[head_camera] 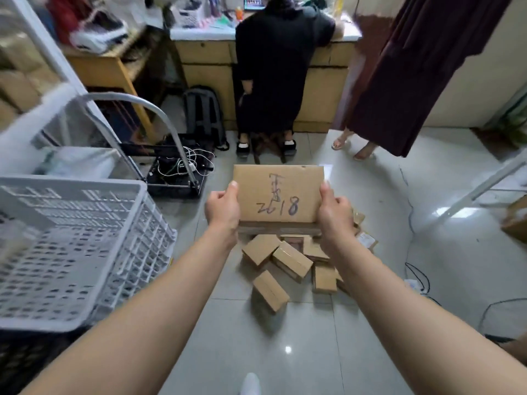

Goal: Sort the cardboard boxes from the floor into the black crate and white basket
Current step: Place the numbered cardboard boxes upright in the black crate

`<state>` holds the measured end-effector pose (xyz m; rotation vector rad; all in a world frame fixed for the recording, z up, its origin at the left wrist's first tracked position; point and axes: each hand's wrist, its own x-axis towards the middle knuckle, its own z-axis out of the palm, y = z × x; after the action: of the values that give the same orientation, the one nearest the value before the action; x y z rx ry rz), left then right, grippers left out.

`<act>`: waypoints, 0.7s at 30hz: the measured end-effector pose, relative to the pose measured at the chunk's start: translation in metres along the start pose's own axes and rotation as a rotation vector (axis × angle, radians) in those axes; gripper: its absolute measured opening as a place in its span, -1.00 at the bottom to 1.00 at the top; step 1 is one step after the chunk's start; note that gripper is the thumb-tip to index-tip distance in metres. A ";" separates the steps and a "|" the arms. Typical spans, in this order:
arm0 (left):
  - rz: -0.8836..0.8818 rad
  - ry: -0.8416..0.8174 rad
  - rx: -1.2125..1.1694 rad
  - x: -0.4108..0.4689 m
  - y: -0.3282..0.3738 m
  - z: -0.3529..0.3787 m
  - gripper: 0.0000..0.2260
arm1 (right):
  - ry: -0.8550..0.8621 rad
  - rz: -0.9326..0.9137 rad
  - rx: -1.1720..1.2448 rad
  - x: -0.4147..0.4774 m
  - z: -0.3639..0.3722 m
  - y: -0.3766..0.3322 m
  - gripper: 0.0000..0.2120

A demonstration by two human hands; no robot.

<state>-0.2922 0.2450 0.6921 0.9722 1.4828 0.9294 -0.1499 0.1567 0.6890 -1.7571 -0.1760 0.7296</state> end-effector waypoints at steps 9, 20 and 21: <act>0.149 0.349 -0.148 -0.019 0.080 -0.150 -0.74 | -0.383 -0.206 0.047 -0.098 0.099 -0.073 -0.64; 0.053 0.854 -0.451 -0.103 0.034 -0.329 -0.80 | -0.962 -0.220 -0.146 -0.241 0.217 -0.039 -0.66; 0.033 0.881 -0.470 -0.113 0.027 -0.343 -0.82 | -1.015 -0.214 -0.166 -0.256 0.225 -0.033 -0.68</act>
<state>-0.6208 0.1337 0.7957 0.2185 1.8104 1.7690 -0.4701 0.2307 0.7853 -1.3359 -1.1105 1.4146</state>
